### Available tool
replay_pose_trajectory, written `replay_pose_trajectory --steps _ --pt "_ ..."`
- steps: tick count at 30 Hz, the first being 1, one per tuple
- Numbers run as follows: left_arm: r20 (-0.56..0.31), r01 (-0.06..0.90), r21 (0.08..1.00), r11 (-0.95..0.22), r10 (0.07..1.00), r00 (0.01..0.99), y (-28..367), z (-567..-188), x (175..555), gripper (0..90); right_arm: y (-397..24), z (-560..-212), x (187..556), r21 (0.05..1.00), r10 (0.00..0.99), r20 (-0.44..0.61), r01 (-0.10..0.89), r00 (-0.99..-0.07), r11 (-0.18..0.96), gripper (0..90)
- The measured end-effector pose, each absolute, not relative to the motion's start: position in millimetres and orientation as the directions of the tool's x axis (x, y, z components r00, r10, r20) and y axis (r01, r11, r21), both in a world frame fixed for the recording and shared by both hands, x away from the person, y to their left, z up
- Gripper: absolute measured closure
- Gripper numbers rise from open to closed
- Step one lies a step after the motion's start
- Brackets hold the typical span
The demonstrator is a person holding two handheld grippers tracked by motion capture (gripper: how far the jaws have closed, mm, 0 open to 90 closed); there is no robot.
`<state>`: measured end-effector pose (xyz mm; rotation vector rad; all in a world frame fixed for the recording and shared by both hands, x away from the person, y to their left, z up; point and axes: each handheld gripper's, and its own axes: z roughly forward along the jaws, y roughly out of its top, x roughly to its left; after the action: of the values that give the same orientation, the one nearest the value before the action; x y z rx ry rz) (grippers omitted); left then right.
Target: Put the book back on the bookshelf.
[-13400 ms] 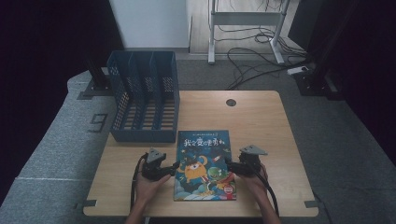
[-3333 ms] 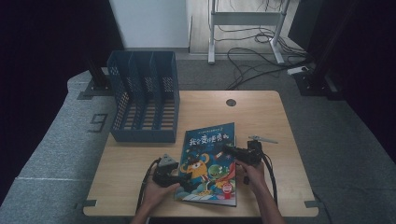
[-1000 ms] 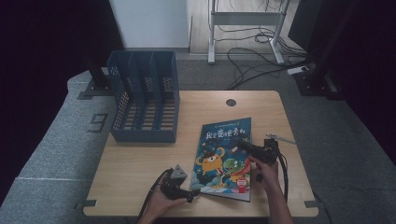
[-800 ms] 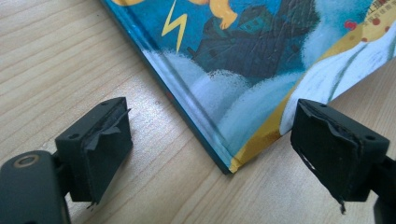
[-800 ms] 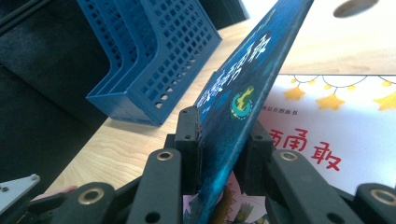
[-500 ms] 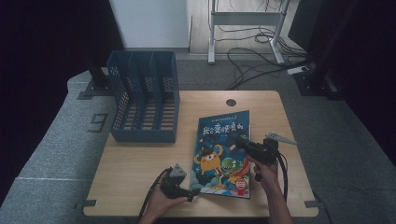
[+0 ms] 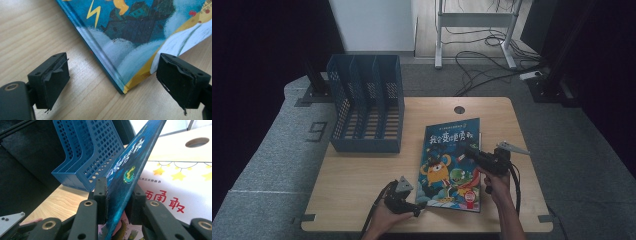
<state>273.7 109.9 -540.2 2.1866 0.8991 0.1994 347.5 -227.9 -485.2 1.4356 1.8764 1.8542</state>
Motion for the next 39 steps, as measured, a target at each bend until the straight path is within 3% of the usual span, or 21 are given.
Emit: replay_pose_trajectory --steps 10,39 --pt "-0.118 0.540 0.704 -0.460 0.675 0.729 107 -541 273 10.2 -223 -470 337 0.883 0.654 0.445 0.421 -0.612 -0.207 72.8" --pt "-0.107 0.545 0.720 -0.431 0.706 0.700 101 -544 275 9.6 -222 -455 324 0.925 0.626 0.371 0.330 -0.686 -0.187 74.8"
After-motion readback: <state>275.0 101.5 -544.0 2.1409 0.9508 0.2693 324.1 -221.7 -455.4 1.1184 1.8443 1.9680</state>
